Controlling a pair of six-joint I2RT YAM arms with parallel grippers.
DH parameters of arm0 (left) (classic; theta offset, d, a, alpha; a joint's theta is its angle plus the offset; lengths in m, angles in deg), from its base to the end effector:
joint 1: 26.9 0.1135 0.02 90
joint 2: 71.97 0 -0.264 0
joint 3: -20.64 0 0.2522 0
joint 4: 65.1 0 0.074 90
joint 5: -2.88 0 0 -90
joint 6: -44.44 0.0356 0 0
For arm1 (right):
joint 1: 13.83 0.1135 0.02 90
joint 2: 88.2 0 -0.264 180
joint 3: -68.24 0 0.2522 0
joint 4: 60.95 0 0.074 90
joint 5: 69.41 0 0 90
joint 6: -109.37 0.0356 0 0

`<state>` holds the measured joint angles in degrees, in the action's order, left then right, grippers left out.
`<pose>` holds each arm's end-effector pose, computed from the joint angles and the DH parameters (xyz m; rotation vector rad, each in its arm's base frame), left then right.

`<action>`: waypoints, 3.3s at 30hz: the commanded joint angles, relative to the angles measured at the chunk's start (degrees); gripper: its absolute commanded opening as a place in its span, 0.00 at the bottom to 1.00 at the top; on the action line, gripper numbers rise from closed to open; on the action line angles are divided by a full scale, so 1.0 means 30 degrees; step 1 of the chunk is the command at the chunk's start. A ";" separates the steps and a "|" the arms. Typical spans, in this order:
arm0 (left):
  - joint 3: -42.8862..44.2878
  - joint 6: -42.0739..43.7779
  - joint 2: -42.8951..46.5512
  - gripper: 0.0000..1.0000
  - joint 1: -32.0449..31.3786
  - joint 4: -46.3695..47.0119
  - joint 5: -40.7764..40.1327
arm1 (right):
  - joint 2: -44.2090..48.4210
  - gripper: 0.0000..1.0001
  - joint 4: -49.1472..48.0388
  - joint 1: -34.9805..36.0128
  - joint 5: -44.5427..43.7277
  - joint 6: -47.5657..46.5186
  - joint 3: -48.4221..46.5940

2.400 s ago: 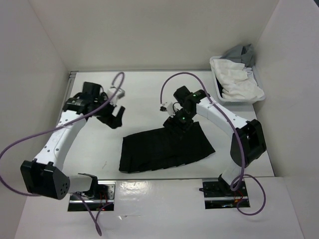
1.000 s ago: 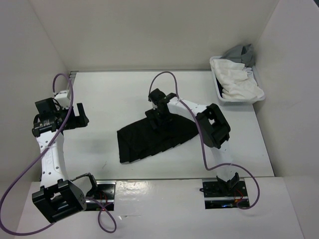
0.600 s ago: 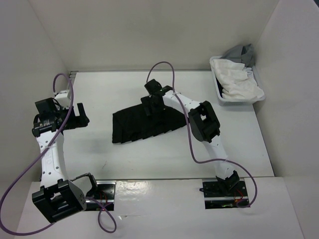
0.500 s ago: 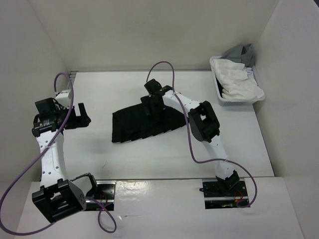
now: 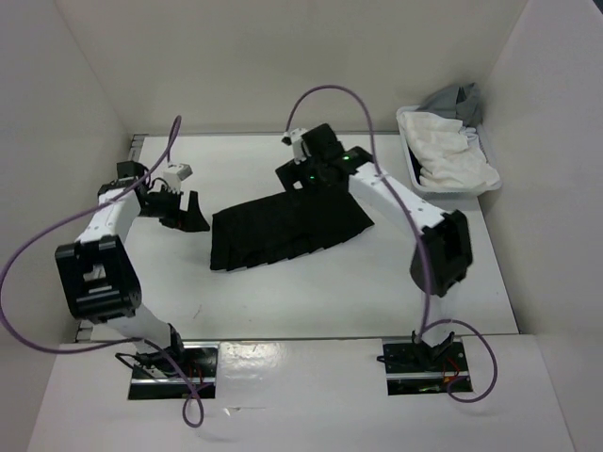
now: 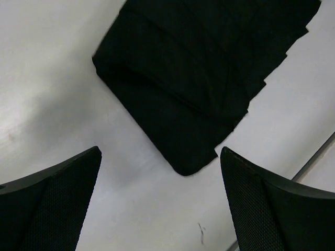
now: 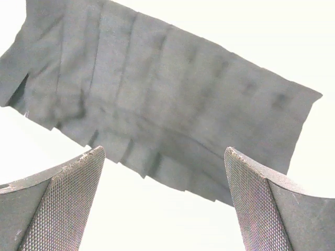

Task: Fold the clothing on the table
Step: Fold the skirt

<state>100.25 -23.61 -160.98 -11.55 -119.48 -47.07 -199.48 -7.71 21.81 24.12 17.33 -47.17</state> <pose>0.3040 0.0597 0.2454 0.3442 2.4028 -0.6551 0.3555 0.2576 0.2949 -0.8193 2.3139 0.3369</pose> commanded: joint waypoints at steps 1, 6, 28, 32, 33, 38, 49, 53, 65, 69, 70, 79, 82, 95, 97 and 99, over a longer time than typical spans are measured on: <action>0.2302 0.2757 -0.3361 1.00 0.0009 0.0005 0.3400 | 0.3193 0.99 0.0752 -0.1913 0.1367 -0.3152 0.2089; 0.3687 0.3932 -0.6303 1.00 -0.0167 0.0381 0.3409 | 0.6330 0.99 0.1544 -0.4786 0.4038 -0.4973 0.5545; 0.7115 0.4368 -1.0964 1.00 -0.2042 0.0243 0.2938 | 0.8325 0.99 0.2307 -0.7719 0.4946 -0.5354 0.7661; 0.6734 0.5102 -1.0964 1.00 -0.2218 -0.0551 0.2764 | 0.8325 0.99 0.2307 -0.7719 0.4946 -0.5354 0.7661; 0.6473 0.5277 -1.0964 1.00 -0.2218 -0.0551 0.2762 | 0.8325 0.99 0.2133 -0.7719 0.4946 -0.5180 0.7661; 0.6206 0.6009 -1.1491 0.81 -0.2218 -0.1779 0.2587 | 0.8150 0.99 0.2131 -0.7719 0.4946 -0.5178 0.7661; 0.5855 0.4520 -1.1814 0.00 -0.1837 -0.1841 0.2997 | 0.7918 0.99 0.1399 -0.7951 0.4946 -0.5178 0.8511; 0.5445 0.3758 -1.1434 0.00 -0.1837 -0.1255 0.2997 | 0.6688 0.99 0.0552 -0.9122 0.6436 -0.5178 0.8890; 0.3923 0.3170 -1.0292 0.00 -0.1661 -0.0903 0.2821 | 0.0917 0.99 -0.0124 -1.0532 1.0188 -0.7053 0.6550; 0.3745 0.2994 -1.0114 0.00 -0.1487 -0.0903 0.2616 | -0.0520 0.99 -0.0124 -1.0532 1.0601 -0.7432 0.5728; 0.3542 0.2994 -1.0114 0.00 -0.1485 -0.0903 0.2616 | -0.0725 0.99 -0.0124 -1.0532 1.0601 -0.7434 0.5496; 0.3364 0.2643 -0.9909 0.00 -0.1485 -0.0551 0.2616 | -0.2923 0.99 -0.0536 -1.0883 1.0394 -0.7608 0.3823; 0.3364 0.2643 -0.9734 0.00 -0.1485 -0.0376 0.2381 | -0.3481 0.99 -0.0361 -1.1059 1.0396 -0.7610 0.3211; 0.3189 0.2086 -0.9733 0.00 -0.1485 -0.0024 0.2206 | -0.5415 0.96 0.0811 -1.0504 1.3177 -0.8165 0.2446; 0.3189 0.2086 -0.9733 0.00 -0.1485 0.0150 0.2206 | -0.5620 0.94 0.0813 -1.0297 1.3179 -0.8166 0.2446; 0.3189 0.1910 -0.9733 0.00 -0.1485 0.0152 0.2206 | -0.5620 0.91 0.0813 -1.0121 1.3179 -0.8166 0.2446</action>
<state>110.87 -18.60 -191.34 -16.38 -120.77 -37.39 -213.60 -7.27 -10.08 63.03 -6.01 -39.34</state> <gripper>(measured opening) 0.138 0.920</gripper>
